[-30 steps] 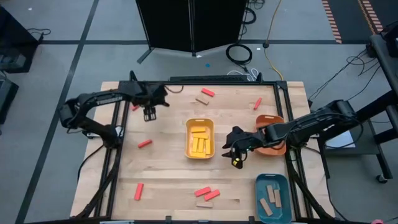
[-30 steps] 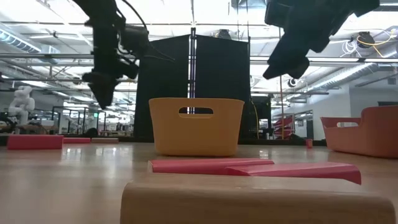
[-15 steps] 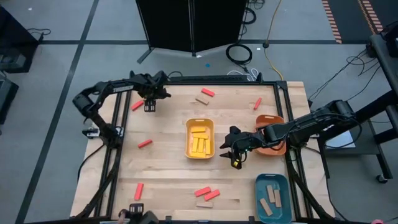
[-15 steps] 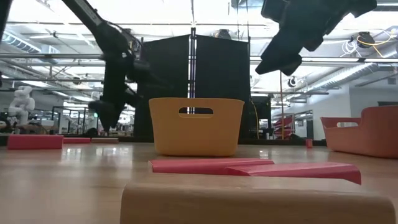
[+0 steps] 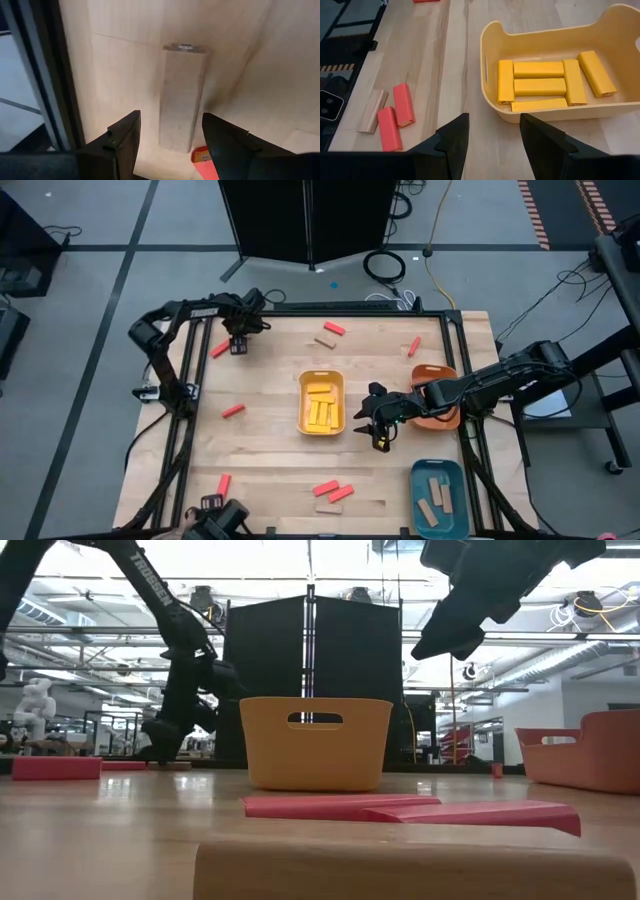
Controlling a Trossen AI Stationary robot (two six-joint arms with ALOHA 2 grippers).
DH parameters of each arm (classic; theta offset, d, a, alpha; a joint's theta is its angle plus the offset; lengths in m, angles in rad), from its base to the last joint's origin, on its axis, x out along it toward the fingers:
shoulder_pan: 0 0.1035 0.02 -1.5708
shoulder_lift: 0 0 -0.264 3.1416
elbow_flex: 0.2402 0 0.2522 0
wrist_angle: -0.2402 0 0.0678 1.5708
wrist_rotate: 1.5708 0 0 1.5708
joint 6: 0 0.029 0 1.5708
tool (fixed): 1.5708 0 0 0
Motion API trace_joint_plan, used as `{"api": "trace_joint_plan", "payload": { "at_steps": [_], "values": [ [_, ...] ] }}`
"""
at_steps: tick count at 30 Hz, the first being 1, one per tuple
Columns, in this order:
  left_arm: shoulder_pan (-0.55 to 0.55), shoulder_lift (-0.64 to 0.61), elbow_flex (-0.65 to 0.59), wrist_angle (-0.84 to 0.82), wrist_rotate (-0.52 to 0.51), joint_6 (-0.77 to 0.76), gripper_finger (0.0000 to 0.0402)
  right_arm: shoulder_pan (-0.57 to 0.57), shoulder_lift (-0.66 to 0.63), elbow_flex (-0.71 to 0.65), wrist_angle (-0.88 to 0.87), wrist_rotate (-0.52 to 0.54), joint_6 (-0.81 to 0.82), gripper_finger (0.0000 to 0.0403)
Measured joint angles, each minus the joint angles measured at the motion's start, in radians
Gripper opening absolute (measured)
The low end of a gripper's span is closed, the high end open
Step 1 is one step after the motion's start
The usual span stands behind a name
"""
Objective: Sort blocks
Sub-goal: Put the brown wooden block into the blue bin
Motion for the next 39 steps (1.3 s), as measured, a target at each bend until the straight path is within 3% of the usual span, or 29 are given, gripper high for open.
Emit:
{"api": "trace_joint_plan", "payload": {
  "at_steps": [6, 13, 23, 27, 30, 35, 39],
  "values": [
    [0.002, 0.038, 0.008, -0.013, 0.058, 0.005, 0.0209, 0.000, 0.000, 0.000, -0.001, 0.000, 0.022, 0.0169],
    [0.001, 0.052, 0.007, -0.016, 0.055, 0.004, 0.0204, 0.000, 0.000, 0.000, -0.014, -0.003, 0.057, 0.0169],
    [0.000, 0.053, 0.009, -0.039, 0.072, -0.008, 0.0101, 0.000, 0.000, 0.000, -0.013, -0.003, 0.054, 0.0169],
    [0.000, 0.048, 0.036, -0.087, 0.114, -0.041, 0.0085, 0.000, 0.000, 0.000, -0.013, -0.003, 0.053, 0.0169],
    [-0.011, 0.023, 0.055, -0.146, 0.262, -0.096, 0.0082, 0.000, 0.000, 0.000, -0.013, -0.003, 0.053, 0.0169],
    [-0.050, -0.061, 0.084, -0.200, 0.597, -0.206, 0.0080, 0.000, 0.000, 0.000, -0.013, -0.003, 0.053, 0.0169],
    [-0.146, -0.137, 0.084, -0.224, 0.854, -0.270, 0.0080, 0.000, 0.000, 0.000, -0.013, -0.003, 0.053, 0.0169]
  ]
}}
